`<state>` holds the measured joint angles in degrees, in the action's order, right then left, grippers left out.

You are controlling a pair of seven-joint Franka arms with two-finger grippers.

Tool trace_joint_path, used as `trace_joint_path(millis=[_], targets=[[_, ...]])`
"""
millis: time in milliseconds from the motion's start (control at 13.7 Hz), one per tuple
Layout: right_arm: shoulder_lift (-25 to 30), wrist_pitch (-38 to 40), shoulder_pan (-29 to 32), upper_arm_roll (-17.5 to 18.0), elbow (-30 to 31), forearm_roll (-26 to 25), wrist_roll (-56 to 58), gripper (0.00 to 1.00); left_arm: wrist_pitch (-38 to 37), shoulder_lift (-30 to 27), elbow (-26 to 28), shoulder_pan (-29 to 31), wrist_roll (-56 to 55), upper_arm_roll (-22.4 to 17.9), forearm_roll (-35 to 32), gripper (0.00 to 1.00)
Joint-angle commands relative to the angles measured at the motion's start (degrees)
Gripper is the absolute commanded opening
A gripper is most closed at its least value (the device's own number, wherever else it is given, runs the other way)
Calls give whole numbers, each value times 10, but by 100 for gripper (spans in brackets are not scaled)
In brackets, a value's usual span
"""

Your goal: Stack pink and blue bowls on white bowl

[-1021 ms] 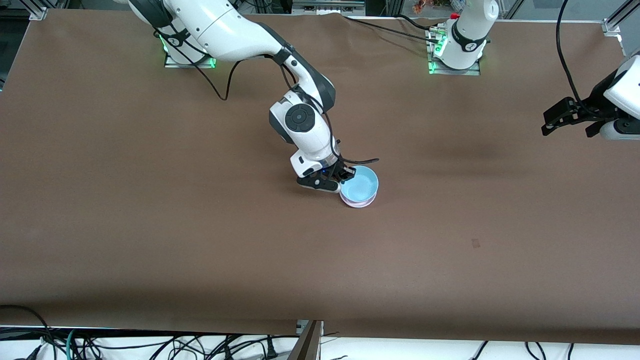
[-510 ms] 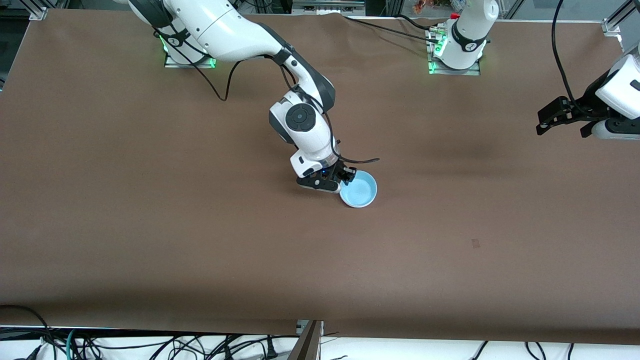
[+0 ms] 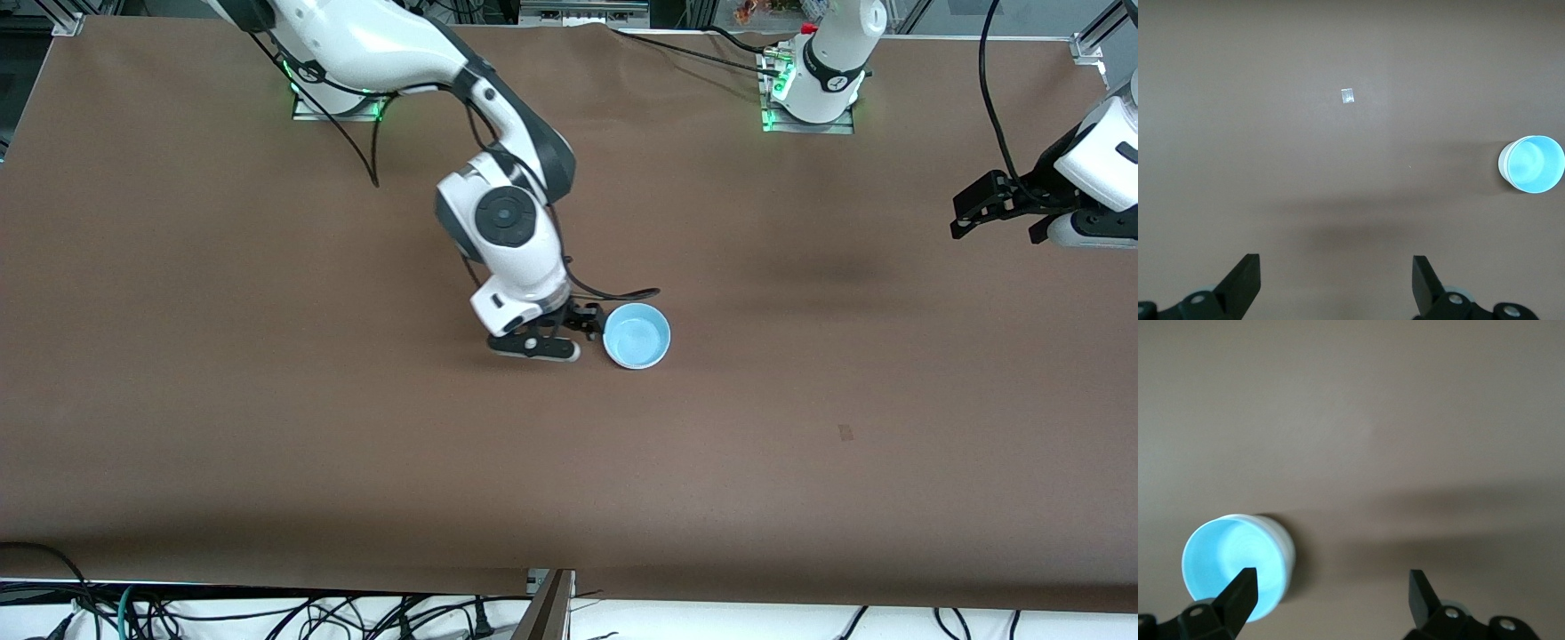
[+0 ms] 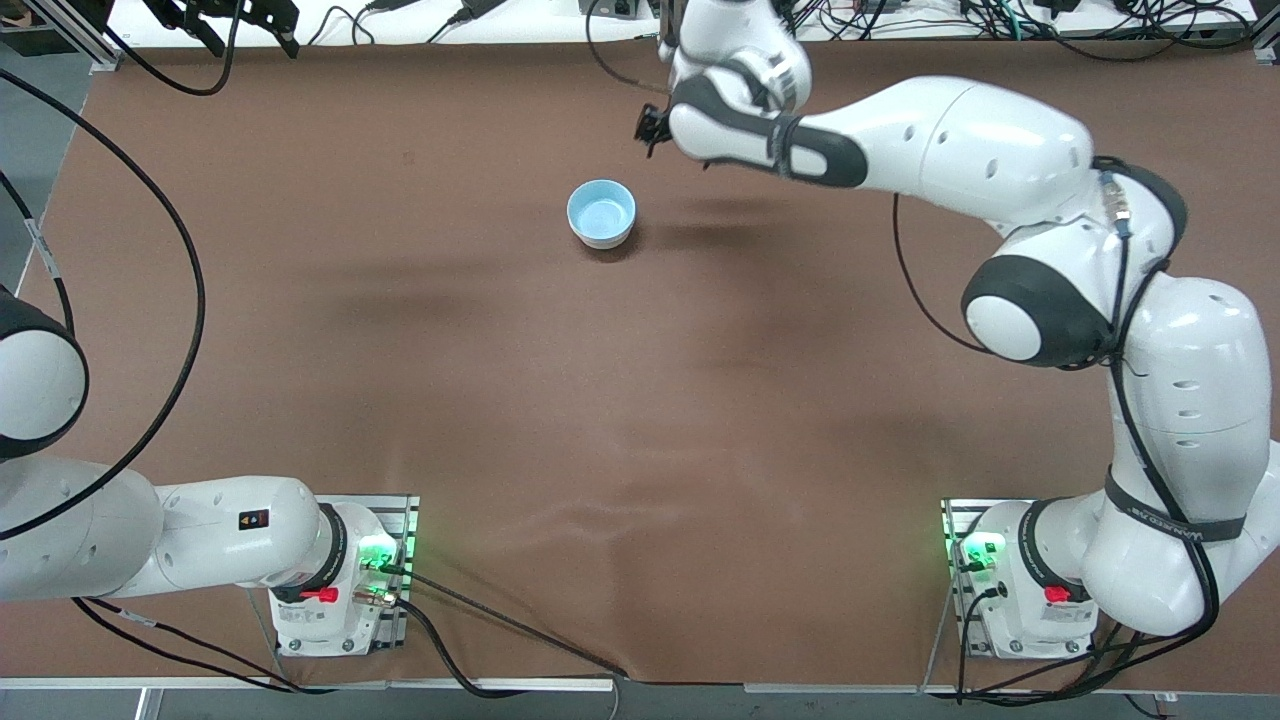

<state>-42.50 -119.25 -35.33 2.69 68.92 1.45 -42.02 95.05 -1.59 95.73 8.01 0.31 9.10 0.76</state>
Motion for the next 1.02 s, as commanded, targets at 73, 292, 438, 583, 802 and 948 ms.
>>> trace_joint_path(millis=[73, 292, 438, 583, 802, 948], targets=[[71, 118, 97, 10, 18, -6, 190, 100, -15, 3, -13, 2, -1, 1, 4, 100], [123, 206, 173, 10, 41, -9, 329, 100, -15, 2, -14, 3, 0, 1, 4, 100], [157, 255, 221, 10, 55, -35, 387, 100, -15, 2, -14, 3, 0, 1, 5, 100], [194, 272, 263, 8, 83, -48, 440, 100, -15, 2, -14, 3, 0, 1, 5, 100], [271, 288, 327, 8, 152, -39, 441, 100, -15, 2, -14, 3, 0, 1, 5, 100], [299, 291, 334, 8, 165, -43, 441, 100, -15, 2, -14, 3, 0, 2, 4, 100]])
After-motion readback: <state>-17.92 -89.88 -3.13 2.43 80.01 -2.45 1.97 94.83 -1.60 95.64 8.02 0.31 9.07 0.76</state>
